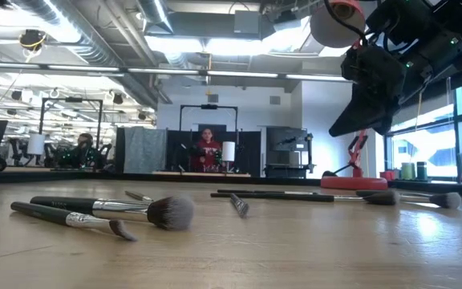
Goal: Pick & Place Makeup Brushes
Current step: Put the black eyeshadow brush into the makeup organizer
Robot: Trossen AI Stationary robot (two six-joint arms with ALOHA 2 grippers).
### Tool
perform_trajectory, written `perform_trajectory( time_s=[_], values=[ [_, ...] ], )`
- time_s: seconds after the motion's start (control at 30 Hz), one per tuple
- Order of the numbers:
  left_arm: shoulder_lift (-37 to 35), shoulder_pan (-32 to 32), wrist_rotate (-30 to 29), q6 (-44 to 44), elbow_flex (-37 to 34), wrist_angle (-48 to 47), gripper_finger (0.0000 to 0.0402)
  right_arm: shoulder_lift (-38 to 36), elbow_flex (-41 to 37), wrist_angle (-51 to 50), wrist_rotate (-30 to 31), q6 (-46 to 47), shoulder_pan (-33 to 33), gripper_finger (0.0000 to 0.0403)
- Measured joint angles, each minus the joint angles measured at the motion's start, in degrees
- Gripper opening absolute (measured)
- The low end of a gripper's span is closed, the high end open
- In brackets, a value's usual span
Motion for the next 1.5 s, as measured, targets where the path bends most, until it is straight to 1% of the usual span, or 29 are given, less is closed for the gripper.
perform_trajectory(
  time_s=[0.03,0.07,0.13,0.2,0.33,0.4,0.47,0.57,0.67,0.73,0.83,0.97,1.03,1.13,1.2,1.23,1.3,1.4,1.47,1.5],
  values=[
    [0.0,2.7,-1.3,3.8,0.0,0.3,0.0132,0.0,0.0,0.2,0.0,-0.1,-0.2,0.002],
    [0.3,5.9,-1.2,7.5,0.0,1.1,0.0133,0.0,0.0,0.2,0.0,-0.3,-0.4,0.002],
    [1.7,13.9,1.5,16.2,0.0,4.3,0.0134,0.0,0.4,-0.4,-0.1,-1.4,-0.8,0.002],
    [3.9,21.6,4.0,26.8,0.0,9.3,0.0134,0.0,1.0,-0.5,-0.9,-1.9,-1.2,0.002],
    [10.2,33.9,8.0,47.5,0.0,23.9,0.0131,0.0,2.3,-2.1,-2.6,-4.2,-1.9,0.002],
    [14.2,39.2,11.8,57.2,0.0,32.0,0.0132,0.0,3.0,-3.8,-2.6,-5.1,-2.2,0.002],
    [18.4,43.5,16.0,65.4,0.0,41.1,0.0131,0.0,4.1,-7.5,-2.5,-5.1,-2.4,0.002],
    [25.4,47.0,20.8,72.7,0.0,55.8,0.0124,0.0,6.2,-16.1,-2.5,-3.4,-3.1,0.002],
    [32.7,47.8,24.9,76.8,0.0,70.0,0.0114,0.0,7.3,-24.2,-0.5,-2.7,-3.3,0.002],
    [36.9,47.9,27.0,78.3,0.0,76.7,0.011,0.0,7.2,-27.8,-0.4,-2.5,-3.4,0.002],
    [41.8,48.3,27.3,78.3,0.0,83.2,0.011,0.0,6.8,-31.3,-0.5,-0.7,-3.4,0.002],
    [45.2,48.5,26.9,76.6,0.0,82.4,0.0115,0.0,6.7,-32.0,-0.8,0.3,-3.4,0.002],
    [45.9,48.3,26.6,76.1,0.0,80.3,0.0115,0.0,6.7,-32.0,-3.0,0.2,-3.4,0.002],
    [46.1,47.9,25.7,75.9,0.0,78.2,0.0115,0.0,6.7,-31.9,-8.6,0.2,-3.4,0.0025],
    [46.1,48.0,25.3,73.6,0.0,76.1,0.0116,0.0,6.7,-31.3,-9.5,0.9,-3.4,0.0034],
    [46.1,48.0,25.7,71.9,0.0,74.8,0.0116,0.0,6.7,-30.8,-8.9,1.5,-3.4,0.0039],
    [46.0,48.1,28.7,68.8,0.0,70.1,0.0115,0.0,6.7,-30.5,-6.2,2.9,-3.4,0.0048],
    [44.7,46.8,37.2,68.0,0.0,58.6,0.011,0.0,6.7,-30.7,-2.1,3.5,-3.4,0.0057],
    [43.6,45.0,40.9,67.1,0.0,52.1,0.0104,0.0,6.7,-30.7,-1.4,3.5,-3.4,0.0059],
    [42.9,43.8,41.5,67.4,0.0,49.9,0.0101,0.0,6.7,-30.7,-1.4,3.5,-3.4,0.0059]
  ],
)
